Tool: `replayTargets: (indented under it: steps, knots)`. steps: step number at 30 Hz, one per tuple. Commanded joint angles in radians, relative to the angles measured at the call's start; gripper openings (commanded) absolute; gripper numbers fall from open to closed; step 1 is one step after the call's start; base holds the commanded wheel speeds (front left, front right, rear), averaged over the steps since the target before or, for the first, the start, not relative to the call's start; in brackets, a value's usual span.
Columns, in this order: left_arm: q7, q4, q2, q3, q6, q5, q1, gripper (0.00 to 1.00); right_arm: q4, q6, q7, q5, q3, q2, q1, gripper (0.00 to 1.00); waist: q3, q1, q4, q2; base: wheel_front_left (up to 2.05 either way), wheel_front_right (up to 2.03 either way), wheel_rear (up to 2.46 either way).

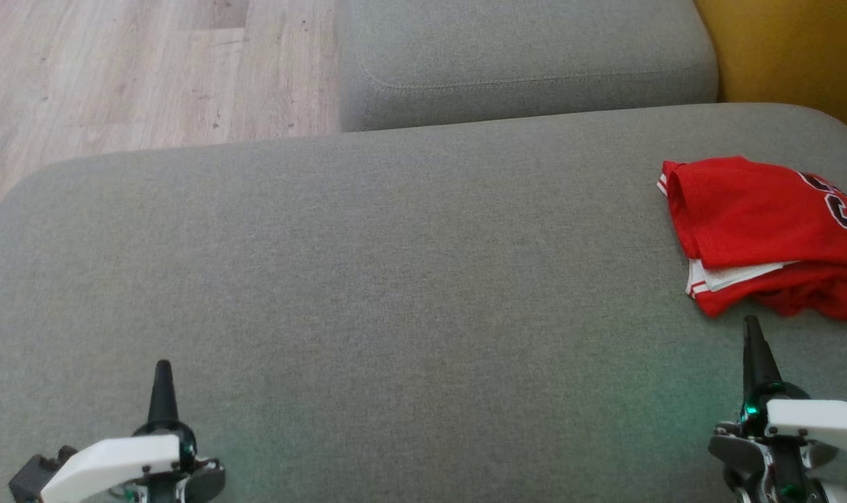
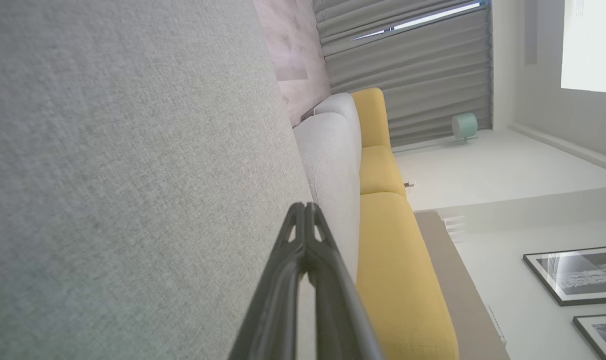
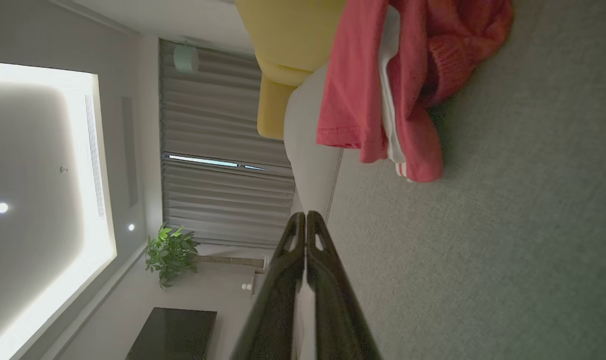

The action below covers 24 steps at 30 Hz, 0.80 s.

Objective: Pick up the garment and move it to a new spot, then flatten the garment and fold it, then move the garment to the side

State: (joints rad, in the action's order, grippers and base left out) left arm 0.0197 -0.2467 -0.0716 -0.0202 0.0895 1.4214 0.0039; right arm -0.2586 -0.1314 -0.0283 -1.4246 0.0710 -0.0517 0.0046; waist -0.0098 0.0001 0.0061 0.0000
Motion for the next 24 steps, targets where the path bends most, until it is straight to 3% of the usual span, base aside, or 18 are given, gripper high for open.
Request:
replayTargets:
  steps: [1, 18, 24]
  knots:
    - [0.011, 0.024, -0.011, 0.046, 0.011, 0.037, -0.060, 0.00, 0.028, 0.001, -0.010, -0.038, -0.011, -0.024, -0.060, 0.00, 0.001, -0.0001, -0.001, 0.0000, 0.00, 0.00, 0.00]
    - [0.060, 0.004, -0.009, 0.092, 0.041, 0.222, -0.108, 0.00, 0.016, 0.001, -0.058, -0.212, 0.009, -0.023, -0.109, 0.00, 0.013, -0.0001, -0.006, 0.0000, 0.00, 0.00, 0.00]
    - [0.062, 0.003, -0.007, 0.095, 0.041, 0.220, -0.109, 0.00, 0.016, 0.001, -0.059, -0.210, 0.011, -0.021, -0.110, 0.00, 0.013, -0.0001, -0.006, 0.0000, 0.00, 0.00, 0.00]
